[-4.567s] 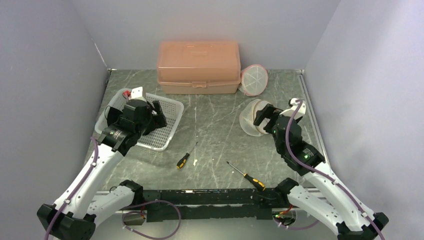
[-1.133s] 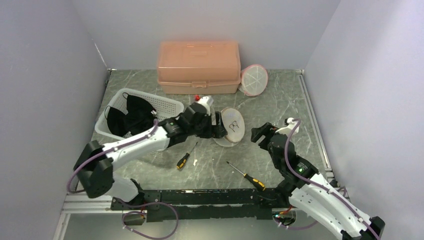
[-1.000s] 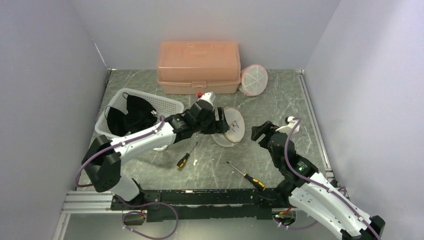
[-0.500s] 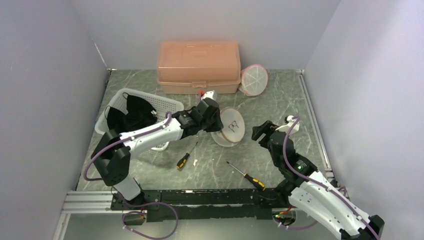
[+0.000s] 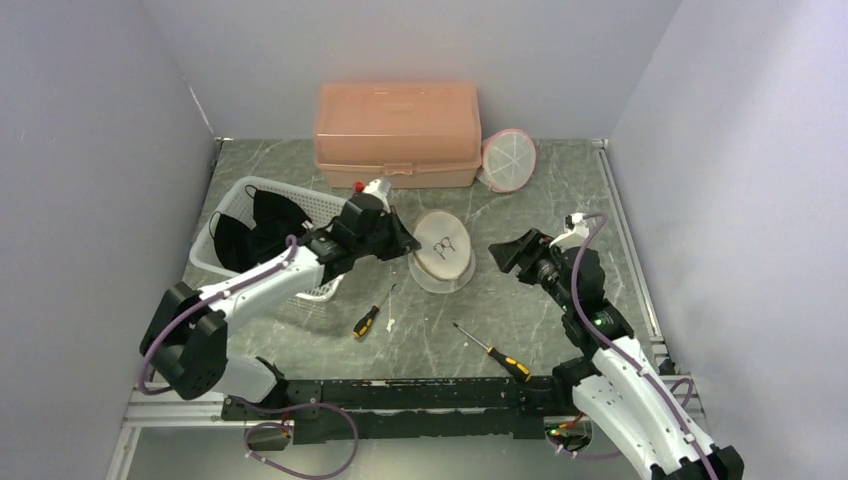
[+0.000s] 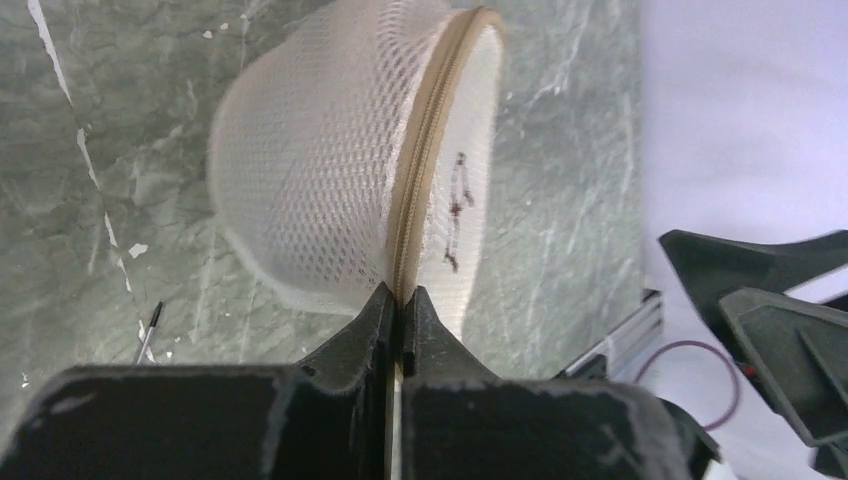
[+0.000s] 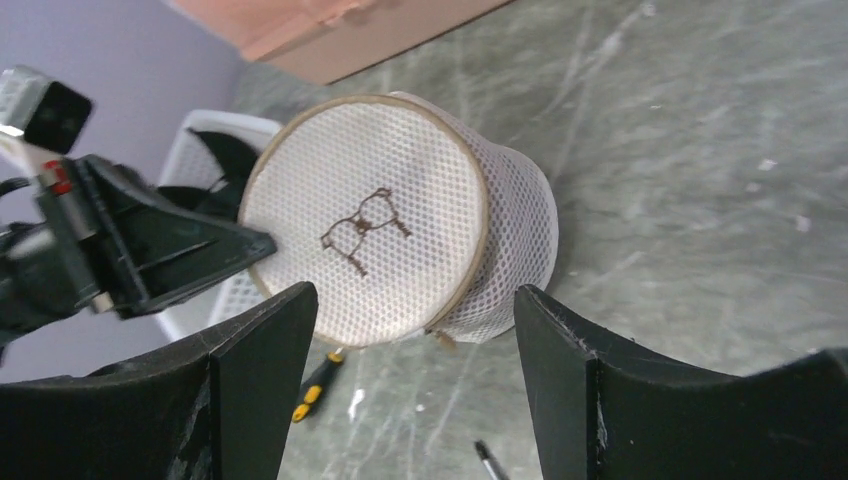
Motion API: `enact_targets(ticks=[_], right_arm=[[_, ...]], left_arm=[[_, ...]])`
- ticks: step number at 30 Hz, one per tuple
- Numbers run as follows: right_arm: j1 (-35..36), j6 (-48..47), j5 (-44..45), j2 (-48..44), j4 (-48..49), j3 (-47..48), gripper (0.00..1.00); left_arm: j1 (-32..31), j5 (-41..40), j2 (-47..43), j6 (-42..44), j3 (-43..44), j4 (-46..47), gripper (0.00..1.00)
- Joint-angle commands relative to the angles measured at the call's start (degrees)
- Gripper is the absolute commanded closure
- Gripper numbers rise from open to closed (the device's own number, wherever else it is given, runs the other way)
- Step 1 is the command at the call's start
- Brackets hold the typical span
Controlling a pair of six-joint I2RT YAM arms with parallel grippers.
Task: Unzip the laundry bag and remove the bra
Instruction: Unzip the laundry bag at the center of the board.
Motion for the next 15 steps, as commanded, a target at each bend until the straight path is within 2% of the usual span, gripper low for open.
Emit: enact_targets(ticks=[1,4,8,15], right_arm=[[-4.21,4.59,-17.27,2.94,13.12,-3.28,0.25],[-7.28,9.76,-23.42,6.66,21.43,-6.82,0.28],[-7.67,14.12,-28.55,12.45,32.46,-9.73,0.32],[-7.66,17.92,-30.18,20.95,40.06,-11.86,0.36]], left_arm=[[3.21,11.02,-4.65,-4.57,-5.16,13.10,0.97],[5.50,16.57,-5.78,-8.27,-8.84,18.59,0.97],[8.44,21.76,-6.47,-11.80,-12.01,24.14,0.97],[9.32,21.34,-5.85,-10.81,-13.58,22.16,0.97]])
